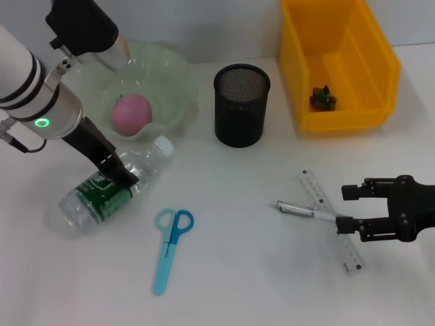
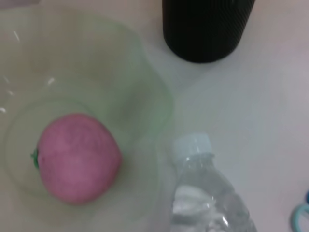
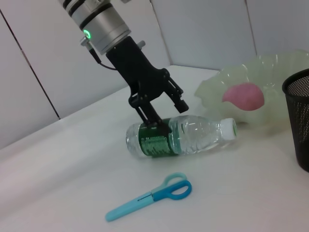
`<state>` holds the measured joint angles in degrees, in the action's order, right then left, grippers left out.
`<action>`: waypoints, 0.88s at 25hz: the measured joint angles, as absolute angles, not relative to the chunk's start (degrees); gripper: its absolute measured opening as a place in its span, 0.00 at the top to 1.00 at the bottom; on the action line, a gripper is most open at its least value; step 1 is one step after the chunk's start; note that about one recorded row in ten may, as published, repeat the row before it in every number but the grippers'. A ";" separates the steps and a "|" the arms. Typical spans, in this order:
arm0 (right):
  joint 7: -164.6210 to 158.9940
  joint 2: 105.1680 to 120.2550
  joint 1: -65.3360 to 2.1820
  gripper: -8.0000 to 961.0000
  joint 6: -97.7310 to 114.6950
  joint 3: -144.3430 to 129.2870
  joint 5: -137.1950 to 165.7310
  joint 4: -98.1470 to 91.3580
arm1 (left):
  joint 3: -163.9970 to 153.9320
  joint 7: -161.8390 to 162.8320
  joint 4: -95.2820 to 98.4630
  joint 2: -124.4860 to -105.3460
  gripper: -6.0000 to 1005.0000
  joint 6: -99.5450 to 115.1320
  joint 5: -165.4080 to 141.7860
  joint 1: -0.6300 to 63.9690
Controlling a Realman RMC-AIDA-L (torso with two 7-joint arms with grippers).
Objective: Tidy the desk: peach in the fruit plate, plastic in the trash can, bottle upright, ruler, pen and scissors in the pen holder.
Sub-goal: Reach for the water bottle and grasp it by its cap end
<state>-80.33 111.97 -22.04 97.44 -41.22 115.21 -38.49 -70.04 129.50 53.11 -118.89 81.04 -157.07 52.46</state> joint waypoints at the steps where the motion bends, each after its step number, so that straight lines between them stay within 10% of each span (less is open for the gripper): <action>1: -80.33 112.01 -22.10 0.23 97.44 -41.22 115.21 -38.49 | -70.04 129.50 53.11 -118.89 0.29 81.04 -157.07 52.46; 22: -80.46 112.30 -23.50 0.23 97.47 -41.22 115.02 -38.49 | -72.27 129.58 49.83 -119.07 0.30 77.44 -151.80 53.13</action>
<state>-80.46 112.30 -23.50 97.47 -41.22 115.02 -38.49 -72.27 129.58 49.83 -119.07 77.44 -151.80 53.13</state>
